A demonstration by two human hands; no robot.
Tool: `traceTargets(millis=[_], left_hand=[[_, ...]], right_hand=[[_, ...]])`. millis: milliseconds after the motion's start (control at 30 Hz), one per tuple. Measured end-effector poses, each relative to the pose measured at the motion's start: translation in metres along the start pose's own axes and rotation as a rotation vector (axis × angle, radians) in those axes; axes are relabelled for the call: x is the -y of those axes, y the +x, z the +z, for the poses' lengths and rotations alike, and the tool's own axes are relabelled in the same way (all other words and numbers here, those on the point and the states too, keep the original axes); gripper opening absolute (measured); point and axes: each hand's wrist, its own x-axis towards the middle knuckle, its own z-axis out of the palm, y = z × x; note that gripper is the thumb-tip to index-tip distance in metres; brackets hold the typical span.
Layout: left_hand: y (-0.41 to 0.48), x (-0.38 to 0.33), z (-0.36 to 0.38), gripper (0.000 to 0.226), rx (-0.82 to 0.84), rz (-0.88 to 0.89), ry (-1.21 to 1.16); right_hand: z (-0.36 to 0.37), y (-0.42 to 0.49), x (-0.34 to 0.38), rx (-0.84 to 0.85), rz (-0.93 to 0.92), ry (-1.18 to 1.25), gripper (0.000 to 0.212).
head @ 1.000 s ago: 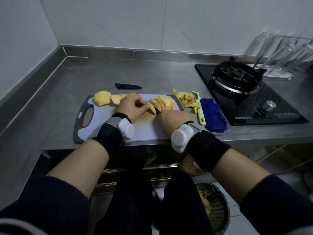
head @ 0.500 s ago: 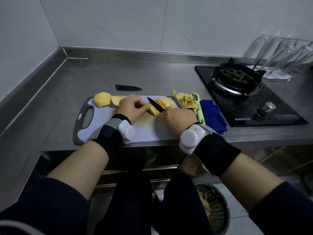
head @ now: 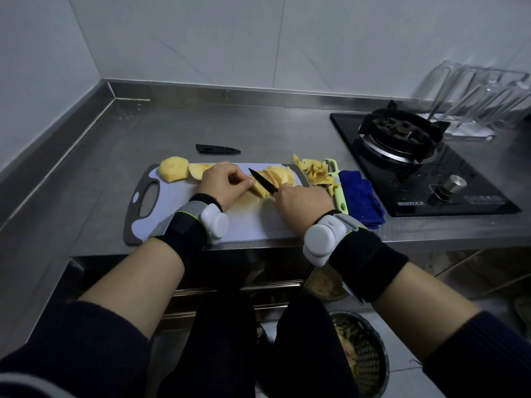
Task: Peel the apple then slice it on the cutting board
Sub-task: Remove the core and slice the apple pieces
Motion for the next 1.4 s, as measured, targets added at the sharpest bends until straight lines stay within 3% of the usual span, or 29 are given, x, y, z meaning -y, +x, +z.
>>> traceTargets(millis=[367, 467, 567, 667, 933, 1067, 1167, 1400], left_hand=[[0.001, 0.002, 0.000, 0.017, 0.017, 0.012, 0.009], [0.001, 0.001, -0.001, 0.020, 0.014, 0.013, 0.014], [0.000, 0.000, -0.001, 0.016, 0.011, 0.014, 0.010], [-0.001, 0.001, -0.001, 0.014, 0.024, 0.023, 0.025], [-0.001, 0.001, 0.000, 0.023, 0.042, -0.012, -0.075], [-0.002, 0.000, 0.002, 0.015, 0.042, -0.017, -0.101], [-0.002, -0.001, 0.003, 0.012, 0.034, -0.031, -0.114], [-0.001, -0.005, 0.005, 0.009, 0.022, -0.057, -0.094]], right_hand=[[0.008, 0.012, 0.013, 0.133, 0.077, 0.027, 0.029], [0.003, 0.018, 0.018, 0.240, 0.116, 0.037, 0.015], [0.001, 0.026, 0.016, 0.282, 0.168, 0.101, 0.021], [0.000, 0.023, 0.007, 0.225, 0.164, 0.143, 0.029], [0.005, 0.010, -0.011, -0.010, 0.043, 0.023, 0.015], [0.007, 0.007, -0.009, 0.019, 0.042, 0.007, 0.013], [0.011, 0.007, -0.005, -0.010, 0.033, -0.001, 0.024], [0.007, 0.008, -0.010, -0.074, 0.033, 0.034, 0.014]])
